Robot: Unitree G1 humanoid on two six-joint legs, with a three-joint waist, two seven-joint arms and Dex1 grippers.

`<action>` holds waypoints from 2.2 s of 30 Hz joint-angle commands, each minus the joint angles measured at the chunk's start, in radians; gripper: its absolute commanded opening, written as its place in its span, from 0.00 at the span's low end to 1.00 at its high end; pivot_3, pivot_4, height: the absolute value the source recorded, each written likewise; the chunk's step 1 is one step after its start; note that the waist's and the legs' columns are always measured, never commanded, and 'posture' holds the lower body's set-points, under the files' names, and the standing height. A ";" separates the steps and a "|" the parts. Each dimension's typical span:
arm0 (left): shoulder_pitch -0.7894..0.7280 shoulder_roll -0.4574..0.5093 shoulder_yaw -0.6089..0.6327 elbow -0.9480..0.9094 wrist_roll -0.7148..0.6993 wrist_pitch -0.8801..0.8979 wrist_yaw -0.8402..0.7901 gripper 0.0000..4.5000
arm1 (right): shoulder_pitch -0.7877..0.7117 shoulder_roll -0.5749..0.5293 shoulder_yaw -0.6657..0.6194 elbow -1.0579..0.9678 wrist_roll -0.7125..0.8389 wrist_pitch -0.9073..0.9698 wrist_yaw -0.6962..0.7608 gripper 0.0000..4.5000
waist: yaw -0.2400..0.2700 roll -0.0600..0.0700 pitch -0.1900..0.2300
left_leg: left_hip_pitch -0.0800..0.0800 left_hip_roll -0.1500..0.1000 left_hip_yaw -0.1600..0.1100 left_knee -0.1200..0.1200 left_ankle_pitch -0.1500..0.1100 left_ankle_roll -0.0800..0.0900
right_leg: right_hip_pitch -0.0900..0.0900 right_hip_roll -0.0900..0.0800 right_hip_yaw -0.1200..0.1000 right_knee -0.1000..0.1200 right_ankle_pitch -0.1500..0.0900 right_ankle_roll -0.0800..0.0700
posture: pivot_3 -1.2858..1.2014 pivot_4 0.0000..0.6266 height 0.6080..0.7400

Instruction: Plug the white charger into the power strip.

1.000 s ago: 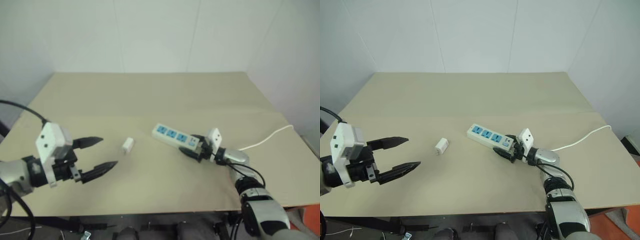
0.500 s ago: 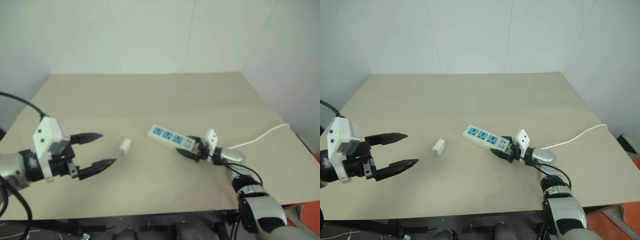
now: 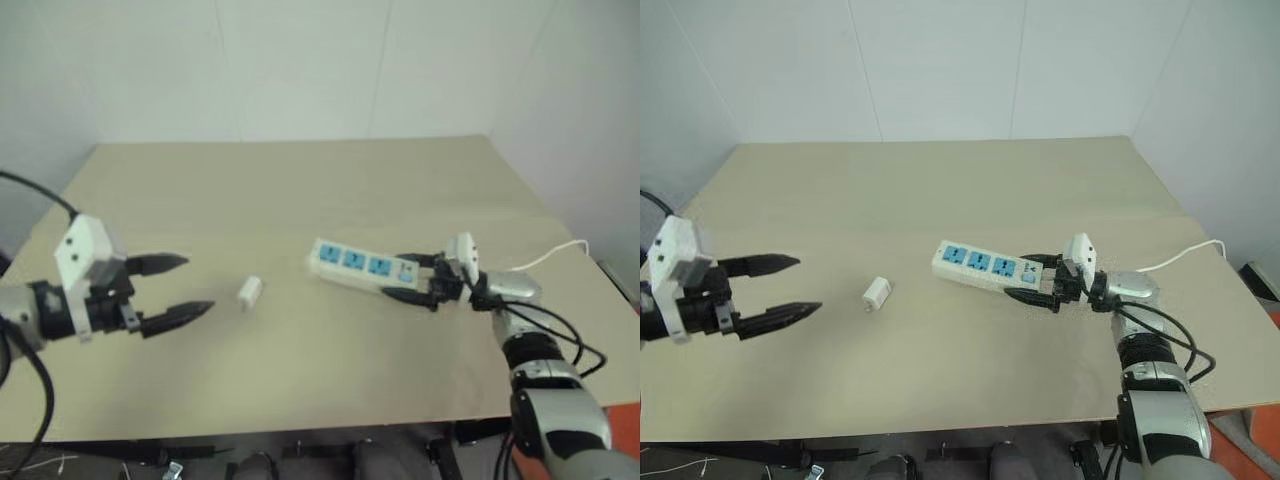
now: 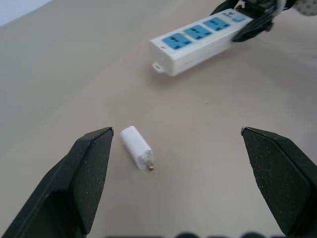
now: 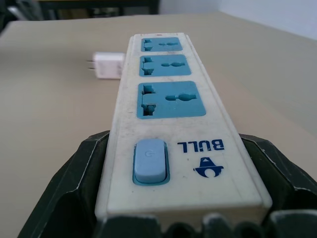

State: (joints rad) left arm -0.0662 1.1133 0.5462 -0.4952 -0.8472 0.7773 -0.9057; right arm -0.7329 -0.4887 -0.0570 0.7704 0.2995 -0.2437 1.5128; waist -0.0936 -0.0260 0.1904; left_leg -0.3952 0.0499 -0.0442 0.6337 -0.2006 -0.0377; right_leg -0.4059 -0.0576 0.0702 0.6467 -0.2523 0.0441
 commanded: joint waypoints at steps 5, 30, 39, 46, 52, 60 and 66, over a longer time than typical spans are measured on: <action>-0.367 0.035 -0.184 0.109 -0.061 0.272 0.243 1.00 | 0.129 -0.003 0.097 -0.241 0.058 0.049 0.102 0.78 | 0.021 0.000 0.001 | -0.002 0.000 -0.001 0.001 0.000 0.000 | -0.001 0.000 -0.001 0.000 0.000 0.001 | 0.52 0.24 1.00; -1.604 -0.310 -0.971 1.311 -0.252 0.837 0.731 1.00 | 0.199 0.070 0.144 -0.136 -0.024 -0.164 0.024 0.78 | 0.021 -0.001 0.003 | -0.018 -0.003 -0.004 0.007 0.003 -0.005 | -0.016 0.000 -0.001 0.006 0.002 0.004 | 0.52 0.24 1.00; -1.674 -0.447 -1.069 1.568 -0.301 0.837 0.843 1.00 | 0.200 0.084 0.157 -0.077 -0.044 -0.209 0.010 0.78 | 0.024 -0.002 0.003 | -0.012 -0.004 -0.005 0.008 0.005 -0.009 | -0.013 0.000 0.000 0.013 0.000 0.007 | 0.52 0.24 1.00; -1.661 -0.567 -1.020 1.653 -0.225 0.837 0.901 1.00 | 0.221 0.093 0.162 -0.100 -0.045 -0.196 -0.012 0.78 | 0.019 -0.002 0.003 | -0.013 -0.004 -0.006 0.008 0.006 -0.010 | -0.014 0.000 0.000 0.013 0.000 0.006 | 0.52 0.24 1.00; -1.612 -0.597 -0.993 1.664 -0.087 0.837 0.915 1.00 | 0.258 0.089 0.159 -0.151 -0.042 -0.174 -0.042 0.78 | 0.019 -0.002 0.003 | -0.012 -0.004 -0.006 0.007 0.006 -0.010 | -0.013 0.000 0.000 0.014 0.000 0.007 | 0.52 0.24 1.00; -1.547 -0.617 -0.986 1.639 0.055 0.837 0.809 1.00 | 0.305 0.087 0.157 -0.218 -0.038 -0.144 -0.079 0.78 | 0.024 -0.002 0.002 | -0.013 -0.004 -0.006 0.007 0.006 -0.011 | -0.013 0.000 0.000 0.014 0.000 0.006 | 0.52 0.24 1.00; -1.524 -0.649 -0.926 1.634 0.176 0.837 0.746 1.00 | 0.336 0.082 0.154 -0.264 -0.036 -0.123 -0.106 0.78 | 0.023 -0.002 0.002 | -0.013 -0.004 -0.006 0.007 0.006 -0.011 | -0.013 0.000 0.000 0.014 0.000 0.006 | 0.52 0.24 1.00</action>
State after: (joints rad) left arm -1.5882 0.4632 -0.4015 1.1554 -0.7044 1.6111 -0.1394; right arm -0.4257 -0.4107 0.0764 0.5169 0.2615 -0.3836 1.4050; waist -0.0704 -0.0282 0.1929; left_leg -0.4078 0.0455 -0.0502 0.6411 -0.1945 -0.0483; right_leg -0.4192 -0.0578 0.0703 0.6604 -0.2519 0.0506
